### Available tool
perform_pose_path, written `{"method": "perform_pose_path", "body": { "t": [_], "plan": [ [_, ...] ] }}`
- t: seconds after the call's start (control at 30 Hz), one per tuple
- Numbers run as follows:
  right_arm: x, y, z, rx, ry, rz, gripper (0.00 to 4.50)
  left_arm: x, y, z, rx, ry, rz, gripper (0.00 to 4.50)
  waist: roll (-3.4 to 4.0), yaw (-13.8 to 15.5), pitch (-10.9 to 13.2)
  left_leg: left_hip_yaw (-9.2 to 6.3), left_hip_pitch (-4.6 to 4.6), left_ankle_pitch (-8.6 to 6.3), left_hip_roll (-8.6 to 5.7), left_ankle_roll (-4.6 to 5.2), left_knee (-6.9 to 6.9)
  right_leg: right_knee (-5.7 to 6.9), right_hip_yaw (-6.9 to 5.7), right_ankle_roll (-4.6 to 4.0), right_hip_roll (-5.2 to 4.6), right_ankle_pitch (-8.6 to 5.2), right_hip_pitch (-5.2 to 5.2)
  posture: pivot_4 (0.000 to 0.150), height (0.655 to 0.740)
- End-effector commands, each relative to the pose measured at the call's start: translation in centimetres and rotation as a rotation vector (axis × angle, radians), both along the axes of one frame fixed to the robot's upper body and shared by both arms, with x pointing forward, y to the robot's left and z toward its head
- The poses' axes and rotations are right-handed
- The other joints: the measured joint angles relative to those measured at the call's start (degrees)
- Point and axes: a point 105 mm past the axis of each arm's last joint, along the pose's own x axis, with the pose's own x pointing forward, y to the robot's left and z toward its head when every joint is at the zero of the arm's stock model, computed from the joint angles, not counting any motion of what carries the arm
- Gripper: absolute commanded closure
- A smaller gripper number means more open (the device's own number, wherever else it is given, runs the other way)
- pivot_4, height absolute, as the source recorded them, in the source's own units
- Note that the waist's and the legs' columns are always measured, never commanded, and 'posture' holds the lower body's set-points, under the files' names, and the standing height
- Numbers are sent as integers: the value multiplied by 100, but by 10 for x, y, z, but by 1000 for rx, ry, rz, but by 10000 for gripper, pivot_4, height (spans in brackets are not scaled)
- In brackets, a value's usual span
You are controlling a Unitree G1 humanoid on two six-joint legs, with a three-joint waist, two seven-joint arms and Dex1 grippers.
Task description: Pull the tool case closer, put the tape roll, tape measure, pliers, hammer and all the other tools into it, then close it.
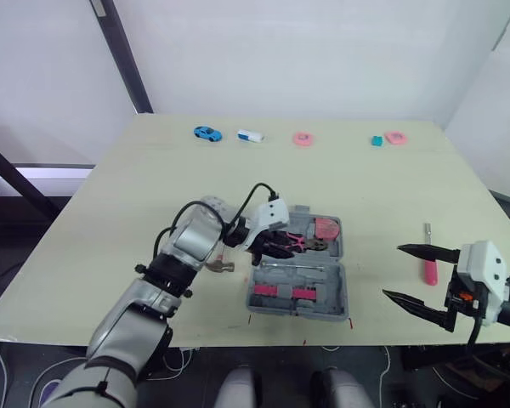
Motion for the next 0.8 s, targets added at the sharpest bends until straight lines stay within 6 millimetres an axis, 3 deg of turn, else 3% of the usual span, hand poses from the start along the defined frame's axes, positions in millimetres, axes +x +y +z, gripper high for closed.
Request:
{"method": "perform_pose_path", "body": {
  "t": [0.03, 0.33, 0.5, 0.8],
  "plan": [
    [0, 2, 6, 5, -39, 12, 0, 1, -6, 1, -64, -56, -22, 44600, 0, 16, 0, 0, 0, 0, 0, 0, 0, 0, 0, 0, 0, 0, 0, 1500, 7400],
    [0, 3, 7, 7, -41, 10, 0, 3, -5, -36, 1, -79, -8, 44600, 0, 9, 0, 2, 0, 0, -1, 0, 0, 0, 1, 1, 0, 2, 1, 1500, 7400],
    [-1, 5, 7, 9, -39, 10, 0, -11, 13, -79, 194, -51, -77, 44600, 3, 9, -7, 1, 11, 0, -1, 0, 0, -2, 0, 0, 0, 1, 13, 1500, 7400],
    [3, 11, 3, 35, -27, 24, 0, -19, 23, -98, 229, -53, -91, 44600, 32, -16, -78, 2, 49, -1, 2, -1, -4, -4, 0, -19, 0, -12, 50, 1500, 7400]
  ]
}}
